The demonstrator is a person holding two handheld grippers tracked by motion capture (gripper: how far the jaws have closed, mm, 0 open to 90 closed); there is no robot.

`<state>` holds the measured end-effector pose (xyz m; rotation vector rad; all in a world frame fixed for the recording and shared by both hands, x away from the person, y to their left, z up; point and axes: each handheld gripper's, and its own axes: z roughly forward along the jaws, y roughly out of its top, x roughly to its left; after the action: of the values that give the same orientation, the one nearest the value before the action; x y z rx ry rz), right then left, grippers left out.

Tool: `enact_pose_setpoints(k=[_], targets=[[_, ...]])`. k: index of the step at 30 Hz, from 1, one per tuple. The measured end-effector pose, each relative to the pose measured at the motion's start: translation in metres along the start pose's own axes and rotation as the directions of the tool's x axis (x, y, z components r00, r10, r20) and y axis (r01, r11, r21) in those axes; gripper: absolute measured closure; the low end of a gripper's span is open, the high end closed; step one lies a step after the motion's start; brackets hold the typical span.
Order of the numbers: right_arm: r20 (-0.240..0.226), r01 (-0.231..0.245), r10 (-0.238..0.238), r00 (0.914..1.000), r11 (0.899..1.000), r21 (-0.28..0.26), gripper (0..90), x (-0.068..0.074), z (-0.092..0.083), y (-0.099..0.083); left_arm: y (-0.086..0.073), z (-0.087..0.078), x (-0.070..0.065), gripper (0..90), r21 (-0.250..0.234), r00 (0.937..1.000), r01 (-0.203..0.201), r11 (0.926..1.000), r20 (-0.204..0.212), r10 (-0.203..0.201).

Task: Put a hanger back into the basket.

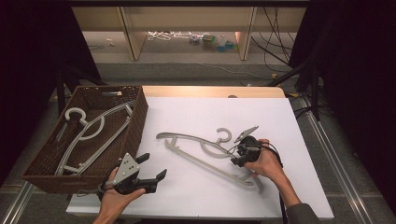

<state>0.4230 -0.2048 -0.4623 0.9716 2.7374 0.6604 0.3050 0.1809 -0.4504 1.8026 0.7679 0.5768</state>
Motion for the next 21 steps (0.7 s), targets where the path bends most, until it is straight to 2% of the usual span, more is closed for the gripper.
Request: enact_pose_setpoints(k=[1, 6, 10, 13, 15, 19, 21], targets=[[0.003, -0.001, 0.001, 1.0000, 1.000, 0.013, 58.0, 0.000, 0.001, 0.001, 0.000, 0.000, -0.001, 17.3, -0.001, 0.9998, 0.019, 0.9998, -0.002, -0.019], [-0.006, 0.023, -0.022, 0.9997, 0.998, 0.051, 66.4, 0.002, 0.004, 0.008, -0.001, 0.000, -0.001, 17.5, 0.003, 0.9999, 0.017, 0.9999, -0.001, -0.017], [-0.014, -0.011, 0.012, 0.9998, 0.997, 0.074, 69.5, -0.001, 0.005, 0.010, 0.000, 0.000, -0.001, 17.6, 0.001, 0.9999, 0.012, 0.9999, -0.001, -0.012], [-0.033, -0.014, 0.016, 0.9993, 0.998, 0.064, 76.1, -0.008, 0.005, 0.009, 0.000, -0.001, -0.001, 17.9, 0.001, 1.0000, 0.009, 1.0000, 0.001, -0.009], [-0.042, -0.024, 0.027, 0.9988, 0.998, 0.065, 76.7, -0.009, 0.006, 0.009, 0.000, 0.000, -0.001, 17.9, 0.003, 0.9999, 0.016, 0.9999, 0.000, -0.016], [0.001, 0.022, -0.022, 0.9998, 0.995, 0.101, 76.4, -0.002, 0.007, 0.014, 0.000, 0.002, -0.001, 17.9, 0.005, 0.9999, 0.013, 0.9999, 0.008, -0.014], [0.006, 0.023, -0.024, 0.9997, 0.993, 0.113, 76.4, -0.002, 0.007, 0.016, -0.001, 0.002, -0.001, 17.9, 0.018, 0.9999, 0.015, 0.9997, 0.006, -0.015]])
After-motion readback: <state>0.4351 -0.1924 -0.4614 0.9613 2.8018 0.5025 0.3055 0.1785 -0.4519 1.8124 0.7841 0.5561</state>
